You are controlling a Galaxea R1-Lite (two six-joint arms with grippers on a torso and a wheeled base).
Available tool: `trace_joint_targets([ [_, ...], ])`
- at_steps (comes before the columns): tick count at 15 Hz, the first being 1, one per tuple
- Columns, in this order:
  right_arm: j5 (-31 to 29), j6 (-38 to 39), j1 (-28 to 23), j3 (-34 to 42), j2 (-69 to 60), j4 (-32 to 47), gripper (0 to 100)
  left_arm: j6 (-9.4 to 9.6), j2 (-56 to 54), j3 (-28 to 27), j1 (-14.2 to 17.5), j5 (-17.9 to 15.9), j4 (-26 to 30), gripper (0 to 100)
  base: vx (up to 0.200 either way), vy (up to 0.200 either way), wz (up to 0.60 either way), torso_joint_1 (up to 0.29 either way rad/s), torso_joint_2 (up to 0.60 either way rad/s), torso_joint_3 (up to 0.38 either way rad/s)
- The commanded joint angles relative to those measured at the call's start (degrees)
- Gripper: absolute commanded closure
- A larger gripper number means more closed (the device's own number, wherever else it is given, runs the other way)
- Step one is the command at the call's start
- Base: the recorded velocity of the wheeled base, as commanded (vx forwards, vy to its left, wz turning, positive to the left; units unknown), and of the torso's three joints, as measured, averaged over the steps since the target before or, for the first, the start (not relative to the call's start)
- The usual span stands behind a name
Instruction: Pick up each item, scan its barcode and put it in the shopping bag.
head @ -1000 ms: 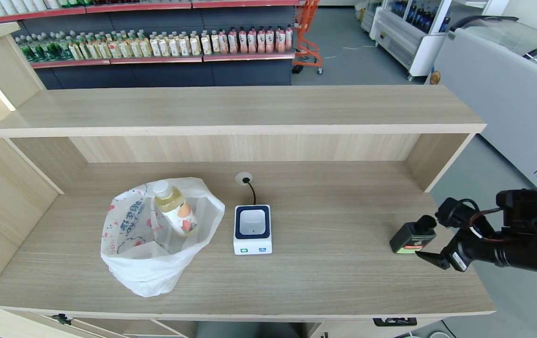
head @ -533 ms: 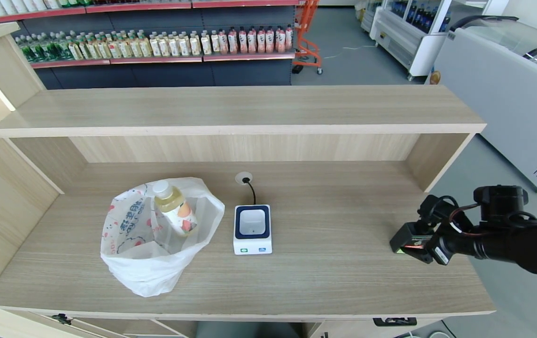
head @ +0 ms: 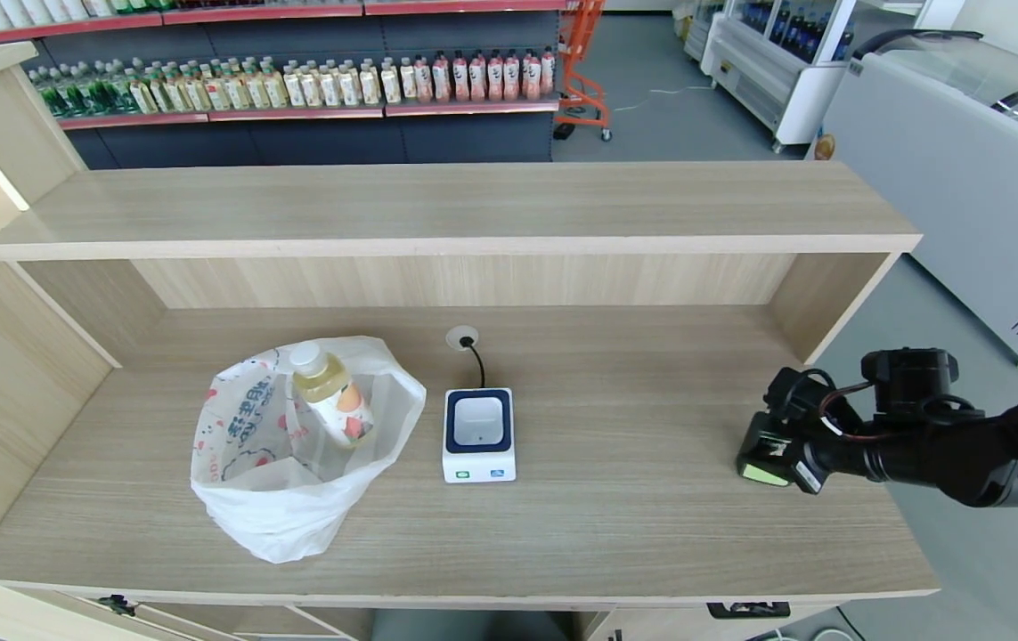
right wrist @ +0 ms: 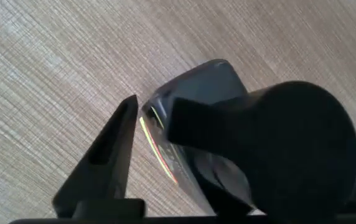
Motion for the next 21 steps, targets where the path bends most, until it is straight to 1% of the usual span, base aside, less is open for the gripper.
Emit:
trace_joint_targets([
  [1, -0.03, 0.02, 0.36, -0.67, 1.24, -0.07, 100, -0.03, -0.02, 0.0, 0.0, 0.01, -0.01, 0, 0.0, 0.0, 0.0, 0.0, 0.0, 0.0],
  [6, 0.06, 0.28, 1.15, -0.5, -1.49, 0.02, 100, 0.05, -0.02, 0.0, 0.0, 0.01, -0.01, 0, 0.0, 0.0, 0.0, 0.0, 0.0, 0.0],
  [9, -0.38, -0.86, 0.89, 2.14, -7.64, -0.07, 100, -0.03, -0.02, 0.0, 0.0, 0.01, -0.01, 0, 0.0, 0.0, 0.0, 0.0, 0.0, 0.0],
  [13, 0.06, -15.89, -6.85, 14.97, -23.73, -1.3, 100, -0.03, -0.02, 0.0, 0.0, 0.01, -0.01, 0, 0.0, 0.0, 0.0, 0.0, 0.0, 0.0],
  [14, 0.58, -25.82, -10.98, 21.12, -29.79, -6.75, 100, -0.03, -0.02, 0.0, 0.0, 0.1, -0.01, 0, 0.0, 0.0, 0.0, 0.0, 0.0, 0.0],
  [15, 3.48, -32.41, -13.26, 21.83, -32.95, -8.86, 100, -0.03, -0.02, 0.0, 0.0, 0.01, -0.01, 0, 0.0, 0.0, 0.0, 0.0, 0.0, 0.0],
  [16, 8.67, -37.77, -14.23, 21.56, -35.77, -8.94, 100, -0.03, -0.02, 0.0, 0.0, 0.01, -0.01, 0, 0.0, 0.0, 0.0, 0.0, 0.0, 0.0],
  [18, 15.17, -47.44, -14.23, 21.56, -37.96, -10.09, 100, -0.03, -0.02, 0.0, 0.0, 0.01, -0.01, 0, 0.0, 0.0, 0.0, 0.0, 0.0, 0.0],
  [20, 22.82, -60.19, -13.7, 21.56, -39.11, -10.61, 100, -0.03, -0.02, 0.0, 0.0, 0.01, -0.01, 0, 0.0, 0.0, 0.0, 0.0, 0.0, 0.0],
  [21, 26.78, -66.34, -12.65, 21.56, -39.81, -10.53, 100, -0.03, -0.02, 0.0, 0.0, 0.01, -0.01, 0, 0.0, 0.0, 0.0, 0.0, 0.0, 0.0],
])
